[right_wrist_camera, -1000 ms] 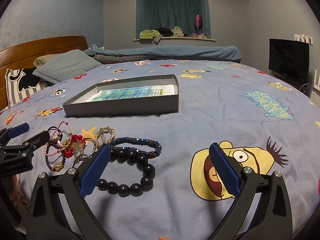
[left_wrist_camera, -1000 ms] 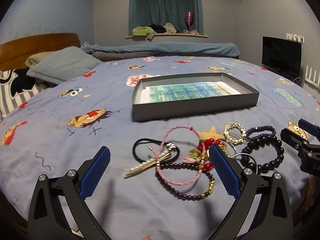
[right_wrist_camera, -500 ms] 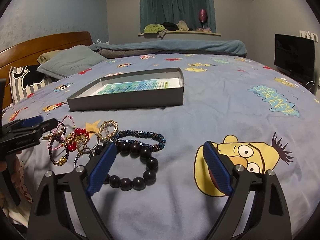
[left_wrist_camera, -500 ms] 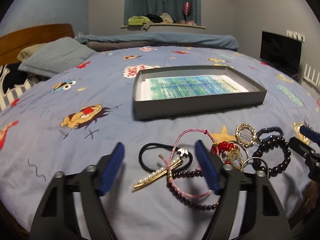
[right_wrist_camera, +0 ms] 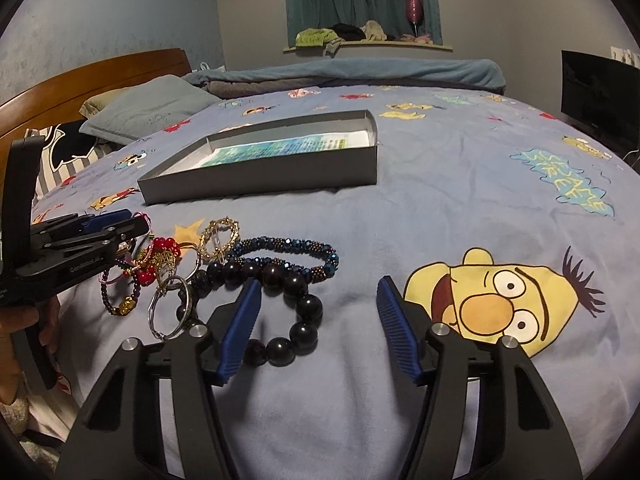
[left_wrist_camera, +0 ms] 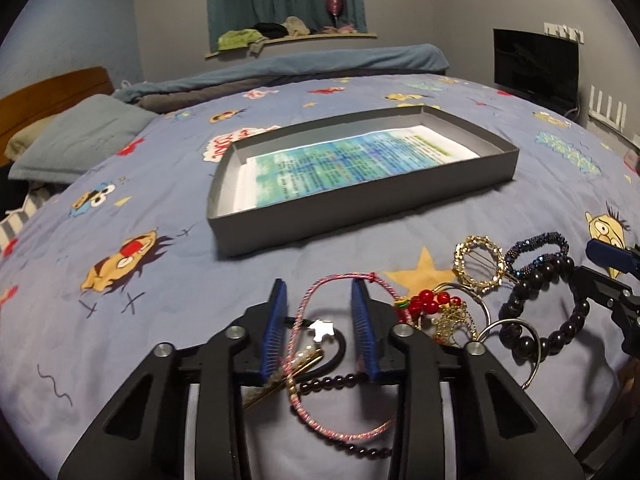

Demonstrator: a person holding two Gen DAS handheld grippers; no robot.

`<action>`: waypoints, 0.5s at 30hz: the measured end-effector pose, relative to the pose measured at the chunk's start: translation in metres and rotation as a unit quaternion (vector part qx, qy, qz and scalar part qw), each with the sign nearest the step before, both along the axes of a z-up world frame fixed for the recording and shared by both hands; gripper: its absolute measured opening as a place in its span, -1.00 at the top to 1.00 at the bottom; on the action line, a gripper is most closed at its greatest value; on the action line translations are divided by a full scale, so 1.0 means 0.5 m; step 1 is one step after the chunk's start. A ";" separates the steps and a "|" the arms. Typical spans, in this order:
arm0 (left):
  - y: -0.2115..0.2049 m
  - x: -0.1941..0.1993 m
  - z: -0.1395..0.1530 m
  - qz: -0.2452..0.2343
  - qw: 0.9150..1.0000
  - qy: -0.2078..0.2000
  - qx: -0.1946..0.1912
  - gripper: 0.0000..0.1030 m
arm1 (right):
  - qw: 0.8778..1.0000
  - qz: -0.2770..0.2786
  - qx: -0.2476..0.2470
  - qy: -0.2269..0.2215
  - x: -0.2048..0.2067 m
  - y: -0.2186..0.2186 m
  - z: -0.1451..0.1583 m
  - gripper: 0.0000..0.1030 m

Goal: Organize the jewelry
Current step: 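Grasp pink string bracelet with left tool while right tool grasps black bead bracelet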

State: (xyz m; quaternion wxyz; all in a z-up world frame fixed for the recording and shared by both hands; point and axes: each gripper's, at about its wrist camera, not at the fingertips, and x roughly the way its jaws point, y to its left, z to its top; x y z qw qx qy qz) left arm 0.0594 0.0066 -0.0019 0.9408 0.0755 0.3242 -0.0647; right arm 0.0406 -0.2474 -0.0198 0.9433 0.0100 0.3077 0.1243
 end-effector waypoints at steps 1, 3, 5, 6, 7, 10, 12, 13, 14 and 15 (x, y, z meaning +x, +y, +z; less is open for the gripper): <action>-0.001 0.001 -0.001 0.000 1.000 0.001 -0.001 0.48 | 1.000 0.001 -0.001 0.003 0.001 0.001 -0.002 -0.06; 0.000 0.003 -0.001 0.001 1.000 0.001 -0.005 0.61 | 1.000 0.004 -0.002 0.006 0.002 0.002 -0.004 0.02; 0.004 0.002 0.001 0.000 1.000 -0.002 -0.012 0.63 | 1.000 0.007 -0.005 0.007 0.001 0.005 -0.006 0.05; 0.005 0.003 0.001 0.000 1.000 -0.003 -0.013 0.65 | 1.000 0.009 -0.005 0.009 0.001 0.006 -0.008 0.07; 0.006 0.002 0.001 0.000 1.000 -0.004 -0.014 0.68 | 1.000 0.012 -0.005 0.011 0.001 0.007 -0.010 0.11; 0.009 0.002 -0.001 -0.002 1.000 -0.002 -0.022 0.73 | 1.000 0.020 -0.007 0.020 0.004 0.013 -0.016 0.23; 0.013 0.002 -0.003 -0.002 0.999 0.002 -0.032 0.77 | 0.999 0.026 -0.009 0.026 0.005 0.018 -0.021 0.33; 0.014 0.001 -0.003 -0.003 0.999 0.004 -0.035 0.80 | 0.999 0.027 -0.008 0.029 0.006 0.019 -0.023 0.42; 0.015 0.000 -0.004 -0.003 0.999 0.004 -0.037 0.80 | 0.999 0.027 -0.008 0.034 0.008 0.019 -0.027 0.46; 0.016 -0.002 -0.003 -0.003 0.999 0.004 -0.038 0.81 | 0.999 0.027 -0.008 0.035 0.009 0.019 -0.028 0.47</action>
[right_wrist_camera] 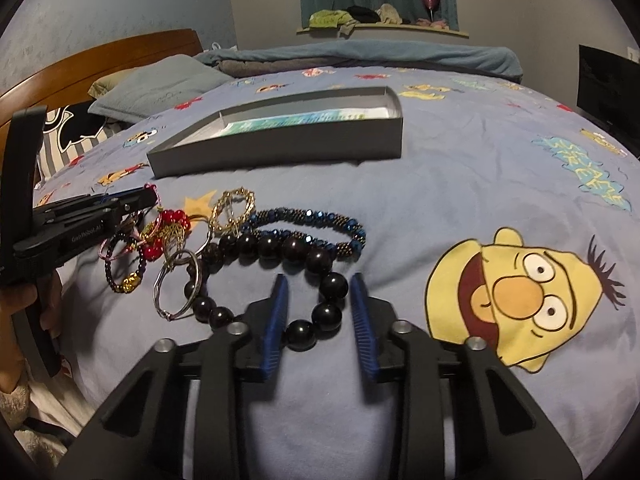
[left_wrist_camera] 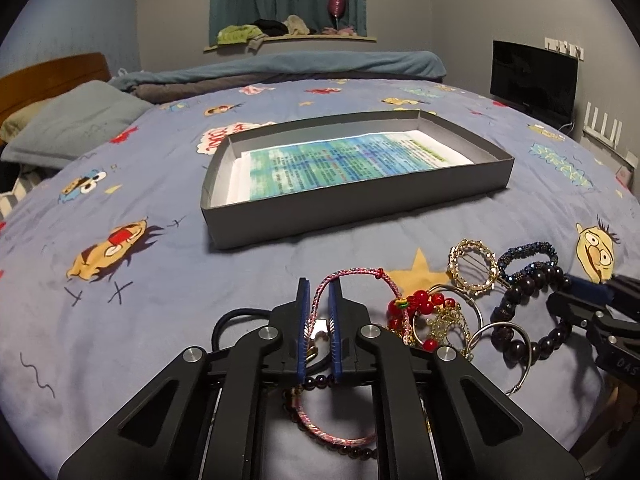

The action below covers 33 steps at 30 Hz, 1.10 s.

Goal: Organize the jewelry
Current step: 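Grasp pink string bracelet with left tool while right tool grasps black bead bracelet, then carry pink bracelet into grey tray with left tool while right tool places black bracelet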

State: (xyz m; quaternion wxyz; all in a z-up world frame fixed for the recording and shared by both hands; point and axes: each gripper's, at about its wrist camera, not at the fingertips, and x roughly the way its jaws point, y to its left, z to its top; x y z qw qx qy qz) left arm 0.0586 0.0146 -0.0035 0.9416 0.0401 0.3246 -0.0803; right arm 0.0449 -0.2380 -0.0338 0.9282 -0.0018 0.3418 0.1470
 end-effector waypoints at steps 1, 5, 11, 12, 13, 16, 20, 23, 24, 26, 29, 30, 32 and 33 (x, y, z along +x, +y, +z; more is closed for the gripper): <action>0.001 -0.001 0.000 -0.001 1.000 0.000 -0.002 0.82 | 1.000 -0.001 0.001 0.000 0.000 -0.001 -0.001 0.48; 0.006 -0.008 0.005 0.000 1.000 -0.009 -0.011 0.91 | 1.000 -0.006 0.006 -0.009 -0.005 -0.006 0.005 0.72; 0.018 -0.028 0.025 0.004 0.999 -0.035 -0.025 0.93 | 0.999 -0.004 0.007 -0.047 -0.024 -0.009 0.028 0.72; 0.020 -0.035 0.032 0.004 0.999 -0.048 -0.025 0.93 | 0.998 -0.003 0.005 -0.062 -0.031 -0.008 0.035 0.72; 0.020 -0.040 0.037 0.004 0.998 -0.055 -0.025 0.93 | 0.997 -0.002 0.002 -0.076 -0.037 -0.008 0.042 0.72; 0.021 -0.053 0.056 0.000 0.997 -0.074 -0.029 0.93 | 0.995 -0.002 -0.010 -0.104 -0.047 -0.001 0.060 0.72; 0.016 -0.062 0.082 -0.003 0.995 -0.092 -0.023 0.93 | 0.991 0.003 -0.026 -0.134 -0.055 0.009 0.089 0.72; 0.013 -0.064 0.098 -0.009 0.995 -0.098 -0.021 0.93 | 0.987 0.010 -0.039 -0.154 -0.054 0.021 0.112 0.72; 0.011 -0.065 0.104 -0.011 0.995 -0.099 -0.021 0.93 | 0.987 0.013 -0.041 -0.158 -0.053 0.022 0.120 0.72; 0.011 -0.064 0.114 -0.013 0.994 -0.102 -0.019 0.93 | 0.986 0.015 -0.044 -0.163 -0.048 0.023 0.135 0.72; 0.016 -0.055 0.133 -0.015 0.994 -0.108 -0.016 0.93 | 0.985 0.016 -0.044 -0.168 -0.032 0.018 0.162 0.72; 0.019 -0.046 0.144 -0.015 0.994 -0.109 -0.014 0.93 | 0.984 0.016 -0.044 -0.170 -0.024 0.016 0.173 0.72; 0.025 -0.029 0.161 -0.016 0.994 -0.110 -0.013 0.93 | 0.983 0.015 -0.046 -0.175 -0.009 0.019 0.192 0.72; 0.028 -0.021 0.168 -0.017 0.994 -0.111 -0.012 0.93 | 0.983 0.014 -0.047 -0.178 0.001 0.018 0.202 0.72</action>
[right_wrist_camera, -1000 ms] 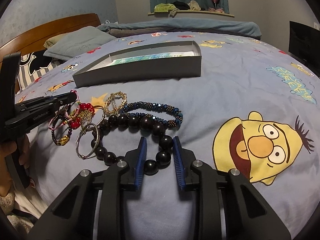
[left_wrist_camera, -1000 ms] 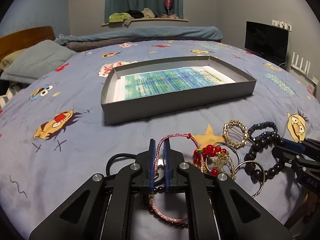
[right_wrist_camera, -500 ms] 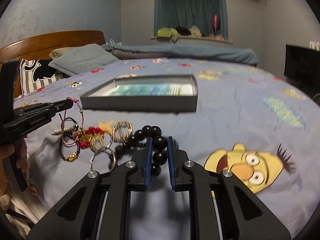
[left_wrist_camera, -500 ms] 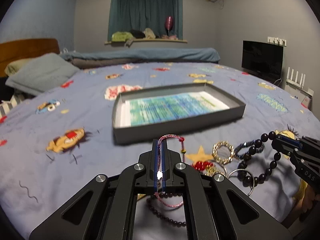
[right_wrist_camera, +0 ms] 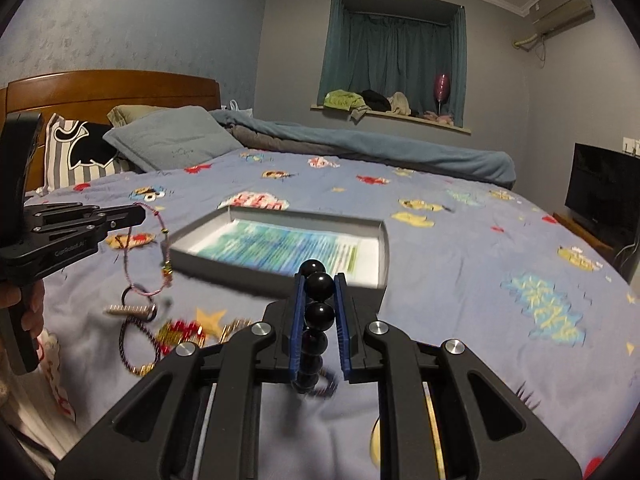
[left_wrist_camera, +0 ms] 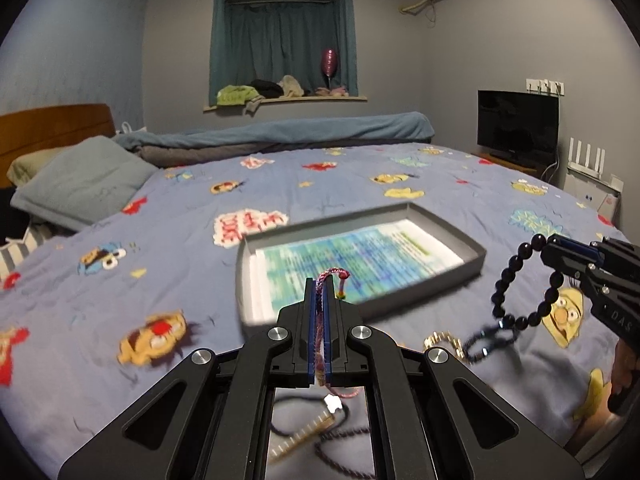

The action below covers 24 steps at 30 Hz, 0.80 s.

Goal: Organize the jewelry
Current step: 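Carry pink bracelet into grey tray with left tool while right tool places black bracelet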

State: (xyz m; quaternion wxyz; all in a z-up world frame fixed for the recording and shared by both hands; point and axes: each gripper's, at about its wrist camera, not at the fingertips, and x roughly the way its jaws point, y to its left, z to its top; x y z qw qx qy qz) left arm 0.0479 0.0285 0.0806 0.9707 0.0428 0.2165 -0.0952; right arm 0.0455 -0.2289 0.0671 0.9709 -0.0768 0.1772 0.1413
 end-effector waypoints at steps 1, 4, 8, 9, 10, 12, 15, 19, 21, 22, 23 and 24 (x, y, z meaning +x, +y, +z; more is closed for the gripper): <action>0.003 0.010 0.009 -0.001 1.000 0.000 0.001 0.93 | 1.000 -0.001 -0.001 -0.003 0.012 -0.001 0.010 0.72; 0.014 0.056 0.033 0.000 1.000 0.001 0.008 0.93 | 1.000 0.000 0.002 -0.005 0.054 0.000 0.039 0.72; 0.013 0.140 0.046 0.002 0.999 0.014 0.039 0.93 | 1.000 -0.004 0.016 -0.001 0.138 0.002 0.070 0.72; 0.014 0.156 0.045 0.002 0.999 0.020 0.041 0.93 | 1.000 -0.003 0.020 0.003 0.158 0.005 0.074 0.72; 0.015 0.182 0.043 0.001 0.999 0.030 0.042 0.93 | 1.000 -0.004 0.022 0.004 0.176 0.008 0.076 0.72; 0.019 0.224 0.037 0.004 0.998 0.047 0.041 0.93 | 1.000 -0.009 0.019 0.004 0.222 0.016 0.078 0.72; 0.027 0.286 0.021 0.008 0.996 0.074 0.038 0.93 | 1.000 -0.015 0.004 0.006 0.276 0.030 0.069 0.72; 0.021 0.340 0.001 0.006 0.995 0.083 0.052 0.93 | 1.000 -0.006 0.002 0.025 0.345 0.034 0.050 0.72; 0.016 0.363 -0.013 0.000 0.994 0.095 0.053 0.93 | 0.999 0.003 0.008 0.037 0.368 0.035 0.041 0.72; 0.016 0.376 -0.021 -0.005 0.993 0.105 0.047 0.93 | 0.999 0.014 0.011 0.048 0.382 0.034 0.034 0.72; 0.018 0.385 -0.028 -0.009 0.993 0.114 0.042 0.93 | 0.998 0.017 0.010 0.055 0.391 0.037 0.026 0.72; 0.018 0.400 -0.039 -0.011 0.991 0.129 0.039 0.93 | 0.998 0.021 0.008 0.066 0.404 0.038 0.018 0.72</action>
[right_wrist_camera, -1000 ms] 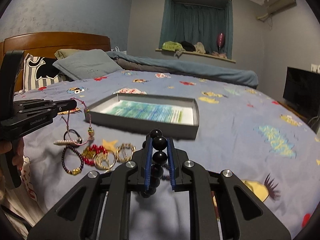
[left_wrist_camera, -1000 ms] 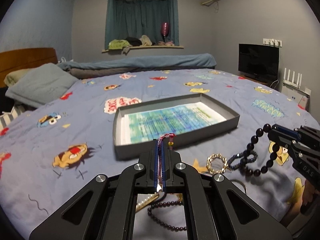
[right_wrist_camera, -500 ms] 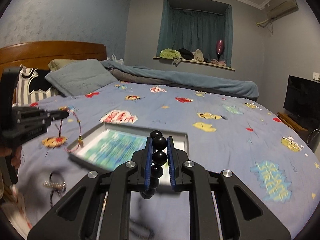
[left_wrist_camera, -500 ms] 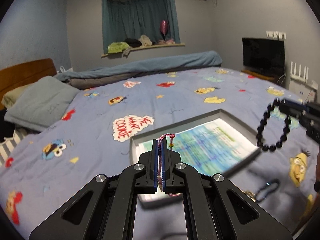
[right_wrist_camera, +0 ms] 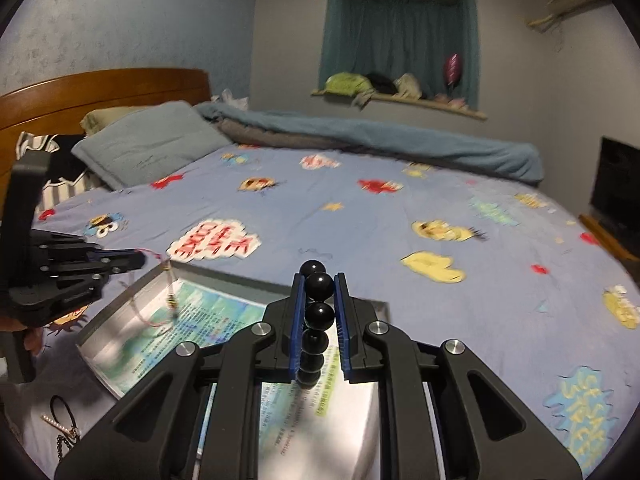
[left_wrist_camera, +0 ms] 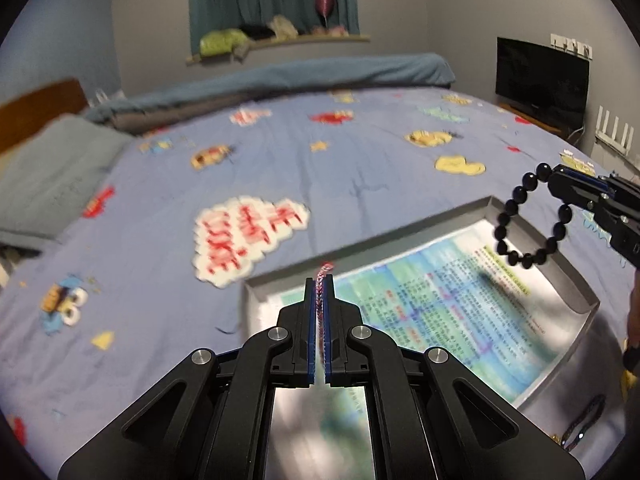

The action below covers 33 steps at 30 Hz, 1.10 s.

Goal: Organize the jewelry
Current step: 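Carry pink bracelet into grey tray with left tool while right tool places black bracelet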

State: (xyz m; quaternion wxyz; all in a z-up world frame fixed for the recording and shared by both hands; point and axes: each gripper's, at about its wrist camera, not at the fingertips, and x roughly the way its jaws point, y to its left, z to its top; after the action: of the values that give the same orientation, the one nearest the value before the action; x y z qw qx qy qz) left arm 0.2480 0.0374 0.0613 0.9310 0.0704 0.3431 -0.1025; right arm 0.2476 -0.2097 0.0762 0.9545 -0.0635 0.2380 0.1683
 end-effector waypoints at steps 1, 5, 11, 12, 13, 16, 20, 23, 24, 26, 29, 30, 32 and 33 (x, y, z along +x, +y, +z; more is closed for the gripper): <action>0.000 0.012 -0.009 0.003 1.000 0.006 0.005 0.93 | 1.000 0.000 -0.003 0.010 0.013 0.000 -0.009 0.72; 0.001 0.044 -0.036 0.022 0.999 0.018 0.039 0.93 | 0.999 -0.013 -0.024 0.034 0.051 0.005 -0.031 0.72; 0.015 0.070 -0.059 0.035 0.997 0.038 0.052 0.93 | 0.994 -0.045 -0.049 0.088 0.104 0.000 -0.061 0.72; 0.016 0.072 -0.060 0.037 0.997 0.038 0.053 0.93 | 0.993 -0.042 -0.050 0.094 0.107 -0.001 -0.066 0.72; 0.017 0.073 -0.061 0.039 0.997 0.039 0.054 0.93 | 0.993 -0.043 -0.052 0.094 0.107 -0.002 -0.069 0.72; 0.017 0.073 -0.070 0.037 0.997 0.044 0.057 0.92 | 0.993 -0.046 -0.046 0.100 0.109 -0.007 -0.073 0.72; 0.016 0.073 -0.084 0.039 0.996 0.057 0.059 0.55 | 0.991 -0.053 -0.048 0.109 0.112 -0.011 -0.079 0.72; 0.015 0.067 -0.084 0.044 0.996 0.054 0.064 0.40 | 0.992 -0.051 -0.046 0.107 0.108 -0.013 -0.075 0.72; 0.016 0.064 -0.081 0.047 0.996 0.050 0.063 0.21 | 0.992 -0.050 -0.044 0.106 0.105 -0.014 -0.072 0.67; 0.021 0.055 -0.070 0.048 0.997 0.038 0.052 -0.03 | 0.993 -0.047 -0.039 0.103 0.097 -0.015 -0.064 0.59; 0.021 0.043 -0.055 0.050 0.997 0.025 0.047 -0.15 | 0.994 -0.044 -0.036 0.094 0.083 -0.017 -0.050 0.43; 0.023 0.037 -0.048 0.052 0.998 0.021 0.042 -0.23 | 0.994 -0.045 -0.033 0.090 0.077 -0.018 -0.044 0.34; 0.027 0.026 -0.036 0.057 0.998 0.012 0.036 -0.44 | 0.995 -0.047 -0.025 0.084 0.065 -0.021 -0.032 0.09; 0.029 0.018 -0.029 0.063 0.997 0.004 0.034 -0.54 | 0.996 -0.048 -0.020 0.079 0.058 -0.024 -0.025 -0.12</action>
State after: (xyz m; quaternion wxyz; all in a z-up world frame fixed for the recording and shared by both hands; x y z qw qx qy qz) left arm 0.2570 0.0518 0.0471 0.9312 0.0799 0.3541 -0.0327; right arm 0.2765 -0.2220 0.0637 0.9382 -0.0579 0.3185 0.1224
